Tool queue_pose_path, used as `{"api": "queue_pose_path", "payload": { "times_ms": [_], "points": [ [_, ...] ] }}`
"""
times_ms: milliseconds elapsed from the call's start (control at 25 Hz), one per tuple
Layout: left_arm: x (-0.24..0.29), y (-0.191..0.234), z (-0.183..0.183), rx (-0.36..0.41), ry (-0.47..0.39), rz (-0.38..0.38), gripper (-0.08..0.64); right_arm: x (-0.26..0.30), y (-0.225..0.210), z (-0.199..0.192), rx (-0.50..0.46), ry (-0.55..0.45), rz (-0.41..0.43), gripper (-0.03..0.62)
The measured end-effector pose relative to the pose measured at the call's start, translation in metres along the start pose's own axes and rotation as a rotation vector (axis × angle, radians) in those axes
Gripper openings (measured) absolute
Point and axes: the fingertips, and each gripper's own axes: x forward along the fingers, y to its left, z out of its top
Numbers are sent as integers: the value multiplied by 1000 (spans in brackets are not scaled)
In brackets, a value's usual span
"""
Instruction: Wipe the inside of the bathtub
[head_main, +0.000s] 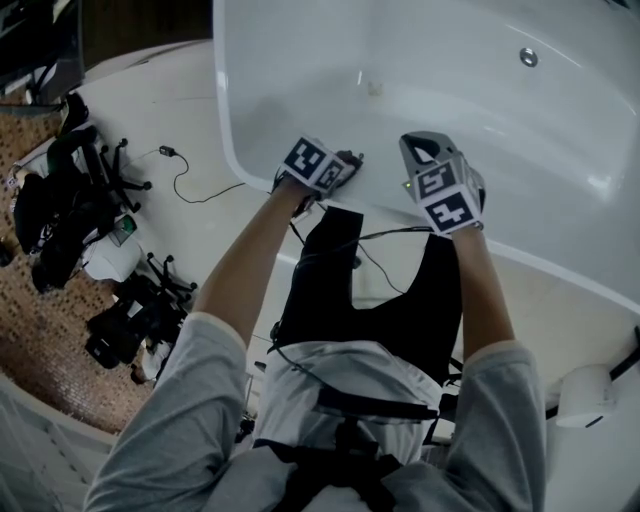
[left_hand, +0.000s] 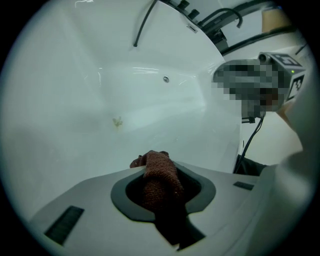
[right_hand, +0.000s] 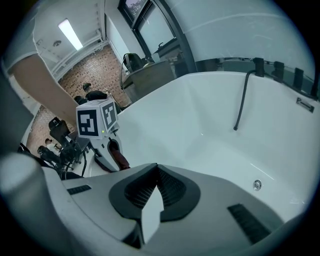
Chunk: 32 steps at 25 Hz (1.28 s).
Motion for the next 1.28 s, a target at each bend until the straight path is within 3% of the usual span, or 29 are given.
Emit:
{"api": "queue_pose_path", "payload": {
  "times_ms": [360,560,840,1040,1280],
  "points": [
    [-11,80,-28,-18,94,121,100,36,-6,2,-40,27,8,6],
    [7,70,-17,-14,82,82,98,48,-18,2,-23,27,-4,6],
    [36,27,12,10,76,-31,98,65,-29,-3,33,41,-24,6],
    [41,40,13,10,91,-31,98,88,-31,-16,39,85,-12,6],
    [45,81,8,60,141,67,98,112,-53,-59,25,237,-101,6]
  ]
}}
